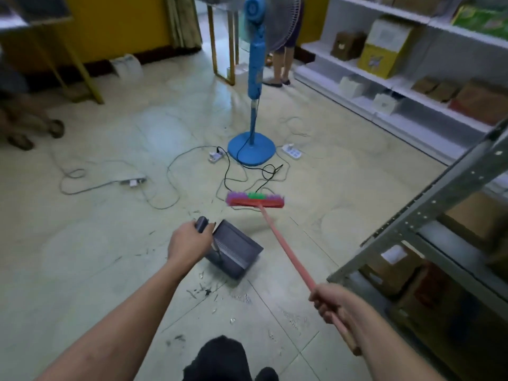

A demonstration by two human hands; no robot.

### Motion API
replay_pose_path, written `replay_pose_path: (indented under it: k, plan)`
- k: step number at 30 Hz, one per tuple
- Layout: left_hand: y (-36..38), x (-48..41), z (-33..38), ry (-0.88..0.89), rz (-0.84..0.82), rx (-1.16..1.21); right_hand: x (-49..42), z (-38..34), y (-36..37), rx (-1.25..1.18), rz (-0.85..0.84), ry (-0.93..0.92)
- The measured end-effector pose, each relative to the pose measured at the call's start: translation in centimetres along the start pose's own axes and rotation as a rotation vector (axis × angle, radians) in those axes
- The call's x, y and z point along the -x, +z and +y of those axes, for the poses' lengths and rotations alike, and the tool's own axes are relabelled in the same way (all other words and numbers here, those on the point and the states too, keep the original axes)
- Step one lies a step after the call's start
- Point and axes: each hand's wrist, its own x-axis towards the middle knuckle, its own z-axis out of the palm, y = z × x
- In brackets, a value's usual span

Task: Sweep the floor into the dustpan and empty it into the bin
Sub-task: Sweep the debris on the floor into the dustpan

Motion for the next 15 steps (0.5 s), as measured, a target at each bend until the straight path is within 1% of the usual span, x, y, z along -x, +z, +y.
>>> replay_pose_path:
  k: [1,3,6,10,15]
  plan:
    - [0.1,0.1,0.1,-0.019,0.016,0.027,-0.4,-0.4,-0.4,0.041,0.037,-0.035]
    - [0.3,-0.1,0.6,-0.06,0.066,0.069,-1.3,-2.6,-0.9,0.145,0.06,-0.104]
    - [0.9,-0.9,1.7,-0.118,0.127,0.097,-2.7,-6.1,-1.4,0.258,0.039,-0.135]
    - [1.9,-3.2,2.9,-0.181,0.164,0.13,-4.6,-10.4,-2.0,0.323,0.01,-0.145]
    - [3.9,-7.9,4.3,-0.262,0.207,0.15,-8.4,-16.2,-4.3,0.323,-0.01,-0.142]
